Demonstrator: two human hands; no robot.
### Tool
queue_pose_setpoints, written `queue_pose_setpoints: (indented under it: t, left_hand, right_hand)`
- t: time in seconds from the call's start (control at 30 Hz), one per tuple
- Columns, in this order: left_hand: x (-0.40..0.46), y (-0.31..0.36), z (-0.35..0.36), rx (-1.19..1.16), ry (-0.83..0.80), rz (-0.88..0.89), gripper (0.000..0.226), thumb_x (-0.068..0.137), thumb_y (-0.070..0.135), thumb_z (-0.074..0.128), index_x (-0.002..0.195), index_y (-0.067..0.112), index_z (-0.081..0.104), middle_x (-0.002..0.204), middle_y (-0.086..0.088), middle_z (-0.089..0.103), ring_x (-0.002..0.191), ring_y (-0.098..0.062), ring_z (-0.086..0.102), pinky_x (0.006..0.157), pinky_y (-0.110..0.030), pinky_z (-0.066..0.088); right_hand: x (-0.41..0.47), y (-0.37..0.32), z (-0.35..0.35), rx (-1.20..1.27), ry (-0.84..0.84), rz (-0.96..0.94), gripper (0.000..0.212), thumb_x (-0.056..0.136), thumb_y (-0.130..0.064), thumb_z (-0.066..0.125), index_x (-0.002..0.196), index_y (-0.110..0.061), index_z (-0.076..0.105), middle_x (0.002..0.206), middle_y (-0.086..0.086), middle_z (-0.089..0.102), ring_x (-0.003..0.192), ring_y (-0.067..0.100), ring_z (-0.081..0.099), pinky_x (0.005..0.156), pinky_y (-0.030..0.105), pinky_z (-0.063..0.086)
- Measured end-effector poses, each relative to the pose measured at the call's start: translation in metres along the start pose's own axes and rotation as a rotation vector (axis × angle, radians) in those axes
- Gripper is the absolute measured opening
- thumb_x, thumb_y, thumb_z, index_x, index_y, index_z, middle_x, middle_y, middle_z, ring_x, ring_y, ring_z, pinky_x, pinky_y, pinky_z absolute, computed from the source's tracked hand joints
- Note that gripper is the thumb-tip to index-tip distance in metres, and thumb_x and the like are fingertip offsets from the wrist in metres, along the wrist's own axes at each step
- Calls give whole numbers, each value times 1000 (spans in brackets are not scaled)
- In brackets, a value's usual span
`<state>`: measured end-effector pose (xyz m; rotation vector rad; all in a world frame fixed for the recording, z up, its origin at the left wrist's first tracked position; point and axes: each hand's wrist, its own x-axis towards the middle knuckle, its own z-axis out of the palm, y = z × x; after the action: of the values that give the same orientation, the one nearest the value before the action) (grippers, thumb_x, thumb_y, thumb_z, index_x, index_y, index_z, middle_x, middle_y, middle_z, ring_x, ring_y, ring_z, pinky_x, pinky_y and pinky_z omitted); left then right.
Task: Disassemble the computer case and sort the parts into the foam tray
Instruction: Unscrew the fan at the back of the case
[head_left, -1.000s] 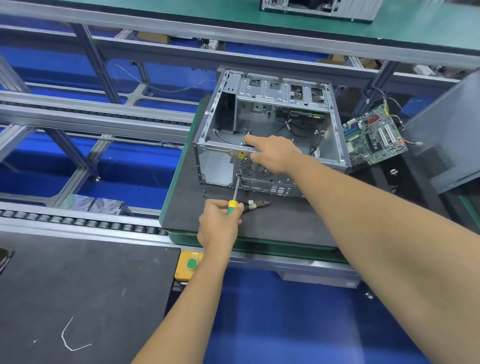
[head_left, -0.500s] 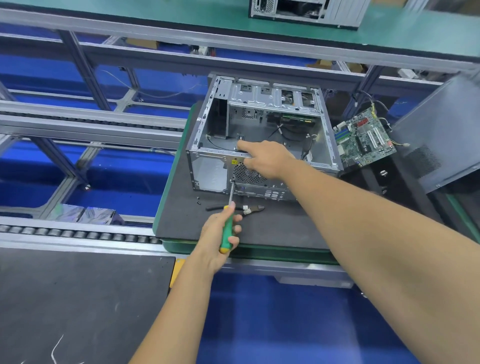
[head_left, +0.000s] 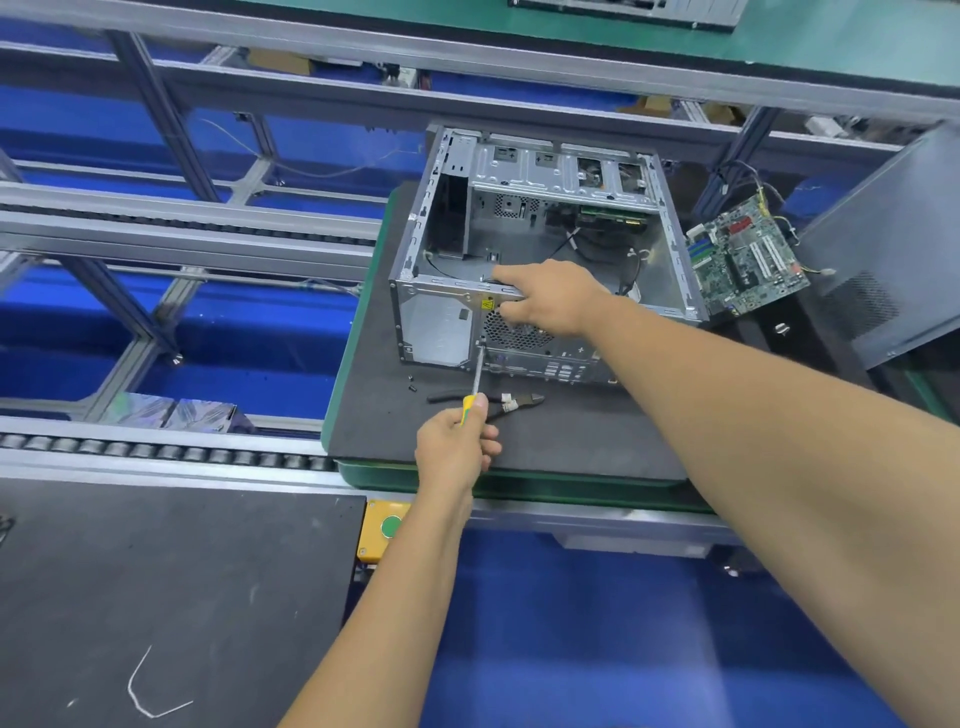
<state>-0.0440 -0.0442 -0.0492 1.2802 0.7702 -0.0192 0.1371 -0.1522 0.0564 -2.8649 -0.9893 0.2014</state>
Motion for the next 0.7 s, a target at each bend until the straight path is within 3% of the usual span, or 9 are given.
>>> queue_pose_setpoints:
  t: [0.13, 0.23, 0.33, 0.43, 0.5, 0.63, 0.7]
  left_hand:
    - [-5, 1, -5, -533, -346, -361, 38, 94, 46, 67, 108, 11, 72, 75, 4, 66, 52, -2, 52, 39, -14, 40]
    - [0, 3, -14, -635, -430, -400, 34, 89, 41, 74, 106, 13, 66, 77, 4, 64, 50, -2, 50, 37, -14, 39]
    - [-1, 3, -7, -416, -273, -218, 39, 80, 25, 87, 98, 13, 55, 78, -1, 66, 54, -5, 54, 39, -17, 39]
    - [-2, 1, -1, -321, -137, -68, 37, 81, 12, 86, 91, 11, 51, 80, -6, 65, 55, -10, 59, 42, -22, 44]
    - [0, 2, -1, -252, -87, -31, 31, 85, 15, 84, 89, 11, 53, 79, -7, 72, 57, -13, 68, 47, -25, 52]
    - [1, -3, -6, 184, 104, 123, 22, 91, 41, 76, 93, 21, 65, 80, 4, 76, 76, -14, 75, 70, -41, 61]
    - [1, -7, -6, 289, 136, 192, 25, 94, 46, 69, 93, 21, 67, 74, 7, 73, 67, -10, 70, 69, -42, 60]
  right_hand:
    - [-1, 0, -1, -22, 6, 4, 42, 91, -43, 55, 132, -34, 52, 64, -10, 43, 79, 31, 55, 64, 36, 33]
    - [-2, -2, -2, -15, 8, -6, 37, 90, -42, 56, 127, -35, 53, 64, -9, 45, 76, 30, 55, 62, 36, 35]
    - [-4, -2, -3, 0, 10, -5, 16, 88, -39, 56, 100, -38, 45, 63, -5, 49, 73, 30, 54, 56, 34, 33]
    - [-5, -4, -4, 12, 10, -3, 19, 88, -40, 57, 96, -41, 40, 63, -5, 50, 70, 27, 53, 54, 32, 31]
    - [-5, -4, -4, 18, 5, 6, 19, 88, -39, 57, 96, -41, 41, 63, -5, 50, 69, 26, 53, 54, 32, 31]
    - [-6, -5, -5, 29, 5, 10, 20, 87, -39, 57, 105, -38, 51, 63, -5, 53, 67, 23, 55, 54, 31, 32]
    - [-6, -4, -5, 39, 3, 9, 17, 86, -38, 58, 102, -37, 52, 62, -4, 55, 65, 20, 56, 54, 32, 33]
